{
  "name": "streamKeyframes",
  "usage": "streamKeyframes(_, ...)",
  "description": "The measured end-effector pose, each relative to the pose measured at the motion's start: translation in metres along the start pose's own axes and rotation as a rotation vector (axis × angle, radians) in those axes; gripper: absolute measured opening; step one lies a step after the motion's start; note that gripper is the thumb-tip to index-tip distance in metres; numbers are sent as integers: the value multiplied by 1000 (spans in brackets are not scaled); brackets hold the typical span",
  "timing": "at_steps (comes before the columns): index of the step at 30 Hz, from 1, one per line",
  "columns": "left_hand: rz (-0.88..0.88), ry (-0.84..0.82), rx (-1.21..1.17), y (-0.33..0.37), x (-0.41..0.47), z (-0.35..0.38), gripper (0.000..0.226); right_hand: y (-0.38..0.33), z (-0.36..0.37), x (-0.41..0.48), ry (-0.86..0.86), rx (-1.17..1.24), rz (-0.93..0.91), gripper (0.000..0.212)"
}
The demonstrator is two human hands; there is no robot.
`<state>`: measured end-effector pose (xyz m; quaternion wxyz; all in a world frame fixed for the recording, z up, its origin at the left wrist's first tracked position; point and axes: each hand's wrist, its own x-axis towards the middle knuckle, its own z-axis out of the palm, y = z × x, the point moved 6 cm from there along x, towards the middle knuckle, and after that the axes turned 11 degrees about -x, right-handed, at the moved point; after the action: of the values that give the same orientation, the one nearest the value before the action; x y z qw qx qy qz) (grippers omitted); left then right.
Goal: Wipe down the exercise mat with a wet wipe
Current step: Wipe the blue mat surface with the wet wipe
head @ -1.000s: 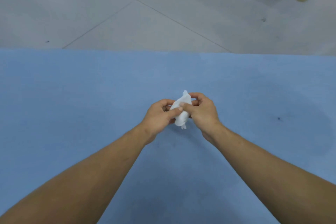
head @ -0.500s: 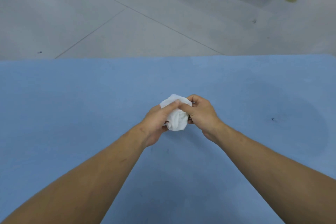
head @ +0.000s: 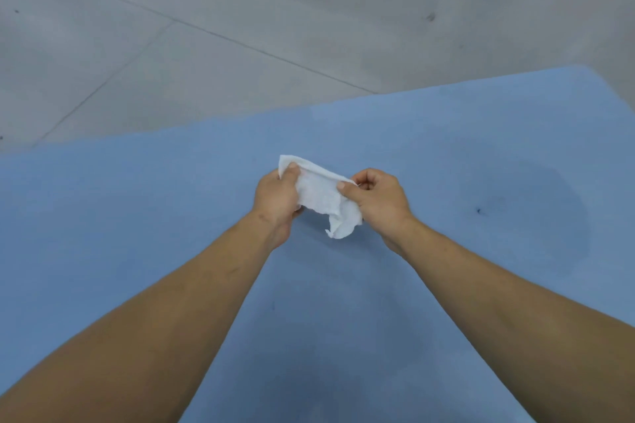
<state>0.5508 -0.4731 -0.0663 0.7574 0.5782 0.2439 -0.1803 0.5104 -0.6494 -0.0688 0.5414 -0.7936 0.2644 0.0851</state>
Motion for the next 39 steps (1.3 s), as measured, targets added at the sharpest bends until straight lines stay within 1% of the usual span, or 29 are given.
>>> streamKeyframes(2, 52, -5, 67, 3, 11, 14, 25, 5, -13, 9, 29, 24, 13, 16)
streamKeyframes(4, 155, 32, 208, 9, 21, 25, 23, 11, -25, 19, 73, 44, 24, 15)
streamKeyframes(6, 263, 71, 282, 16, 29, 35, 22, 16, -34, 28, 117, 66, 33, 13)
streamKeyframes(9, 392, 60, 396, 23, 39, 52, 20, 19, -42, 43, 161, 41, 41, 15)
streamKeyframes(10, 436, 24, 460, 23, 42, 59, 21, 20, -44, 49, 173, 19, 43, 18)
streamKeyframes(12, 512, -115, 611, 21, 48, 76, 24, 20, -51, 60, 207, -28, 47, 22)
streamKeyframes(14, 558, -353, 816, 9, 52, 100, 33, 21, -57, 72, 235, -76, 51, 21)
streamKeyframes(16, 587, -595, 1102, -16, 54, 121, 44, 24, -62, 85, 231, -110, 60, 16)
streamKeyframes(17, 603, -648, 1264, -31, 56, 126, 49, 27, -64, 91, 222, -118, 61, 15)
streamKeyframes(18, 618, -637, 1405, -45, 59, 127, 54, 30, -65, 97, 209, -124, 58, 15)
streamKeyframes(20, 711, -514, 1557, -61, 64, 122, 60, 36, -66, 105, 181, -138, 32, 16)
streamKeyframes(22, 813, -421, 1596, -67, 63, 119, 62, 39, -68, 110, 152, -139, -13, 16)
streamKeyframes(23, 835, -410, 1602, -69, 65, 120, 63, 40, -69, 113, 133, -135, -30, 16)
streamKeyframes(25, 830, -401, 1641, -70, 67, 120, 65, 38, -71, 117, 58, -121, -41, 15)
streamKeyframes(27, 817, -402, 1671, -70, 68, 121, 68, 33, -75, 121, 2, -157, -40, 13)
streamKeyframes(29, 784, -415, 1673, -69, 67, 122, 70, 24, -79, 126, -27, -281, -68, 11)
streamKeyframes(31, 774, -428, 1666, -67, 66, 124, 74, 14, -82, 128, -55, -441, -132, 7)
streamKeyframes(33, 766, -430, 1655, -66, 67, 125, 79, 7, -81, 128, -123, -622, -209, 9)
streamKeyframes(35, 764, -437, 1648, -66, 67, 125, 82, 5, -80, 127, -219, -773, -289, 15)
streamKeyframes(39, 775, -456, 1633, -66, 68, 126, 87, 10, -91, 114, -360, -970, -455, 34)
